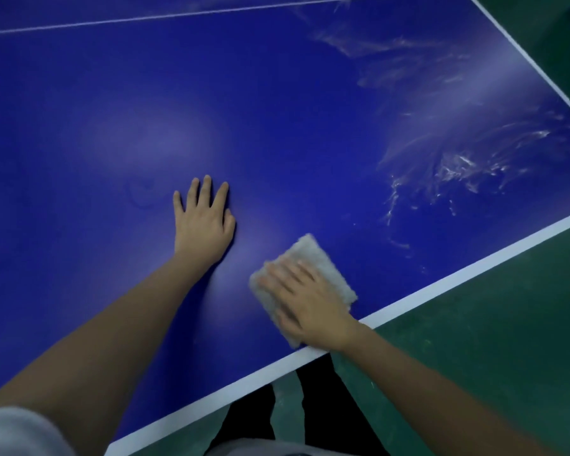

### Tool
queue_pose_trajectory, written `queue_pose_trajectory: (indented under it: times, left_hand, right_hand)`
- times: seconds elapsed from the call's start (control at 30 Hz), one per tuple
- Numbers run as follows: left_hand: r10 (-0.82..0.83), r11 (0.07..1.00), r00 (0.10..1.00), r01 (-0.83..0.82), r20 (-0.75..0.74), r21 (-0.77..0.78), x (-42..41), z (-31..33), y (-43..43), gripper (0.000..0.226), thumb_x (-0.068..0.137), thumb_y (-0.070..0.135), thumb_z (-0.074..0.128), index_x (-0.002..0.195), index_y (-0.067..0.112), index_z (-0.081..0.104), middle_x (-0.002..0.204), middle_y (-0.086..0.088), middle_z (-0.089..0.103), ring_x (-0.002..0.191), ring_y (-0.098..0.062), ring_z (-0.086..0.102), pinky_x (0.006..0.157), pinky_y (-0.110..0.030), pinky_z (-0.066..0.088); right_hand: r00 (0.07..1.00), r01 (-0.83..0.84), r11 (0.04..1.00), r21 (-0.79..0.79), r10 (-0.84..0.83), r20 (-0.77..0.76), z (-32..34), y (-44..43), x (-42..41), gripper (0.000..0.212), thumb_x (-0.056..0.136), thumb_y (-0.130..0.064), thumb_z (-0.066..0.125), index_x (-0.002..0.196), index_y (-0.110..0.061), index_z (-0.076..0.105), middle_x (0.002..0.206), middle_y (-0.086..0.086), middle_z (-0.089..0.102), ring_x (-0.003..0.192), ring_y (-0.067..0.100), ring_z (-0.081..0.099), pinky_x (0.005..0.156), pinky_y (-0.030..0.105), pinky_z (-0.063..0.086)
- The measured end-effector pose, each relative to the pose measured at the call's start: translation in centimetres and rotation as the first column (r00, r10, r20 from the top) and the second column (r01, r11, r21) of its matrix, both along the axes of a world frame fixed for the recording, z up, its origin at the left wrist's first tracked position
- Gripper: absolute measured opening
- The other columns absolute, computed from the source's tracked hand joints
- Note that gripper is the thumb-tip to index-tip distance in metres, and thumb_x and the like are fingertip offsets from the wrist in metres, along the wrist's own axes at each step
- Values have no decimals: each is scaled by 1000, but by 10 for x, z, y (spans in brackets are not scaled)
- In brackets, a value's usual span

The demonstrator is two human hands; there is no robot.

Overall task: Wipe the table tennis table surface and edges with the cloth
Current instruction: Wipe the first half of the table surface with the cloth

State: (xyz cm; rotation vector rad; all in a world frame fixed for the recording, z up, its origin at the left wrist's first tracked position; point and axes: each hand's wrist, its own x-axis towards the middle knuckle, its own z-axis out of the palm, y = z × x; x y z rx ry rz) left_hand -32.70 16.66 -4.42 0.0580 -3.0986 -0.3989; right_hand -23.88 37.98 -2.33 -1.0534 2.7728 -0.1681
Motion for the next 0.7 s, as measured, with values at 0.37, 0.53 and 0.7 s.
queue_pose_trajectory:
  times: [0.37,0.53,0.7]
  left_hand:
    - [8,1000,1000,-8,19,7,-33,4,40,50,97,19,37,146,13,30,154,-13,25,144,-27,16,113,-51,9]
    - [100,995,994,-101,34,22,-87,6,66,49,98,22,35,146,13,30,154,-12,24,144,-27,16,113,-49,10]
    - [169,985,985,-170,38,27,-137,4,93,49,98,23,34,146,13,30,154,-12,24,144,-27,15,113,-49,8]
  right_hand:
    - [738,671,737,-78,-674,-21,-2,88,-137,56,93,-25,45,145,-10,31,152,11,31,140,29,24,114,43,16]
    - [941,-327,944,-36,329,75,-2,89,-144,57,89,-32,43,143,-13,38,148,9,38,138,26,33,115,34,10]
    - [970,244,962,-120,-240,47,-4,147,-262,54,92,-18,49,143,-6,36,149,17,33,138,33,30,117,39,13]
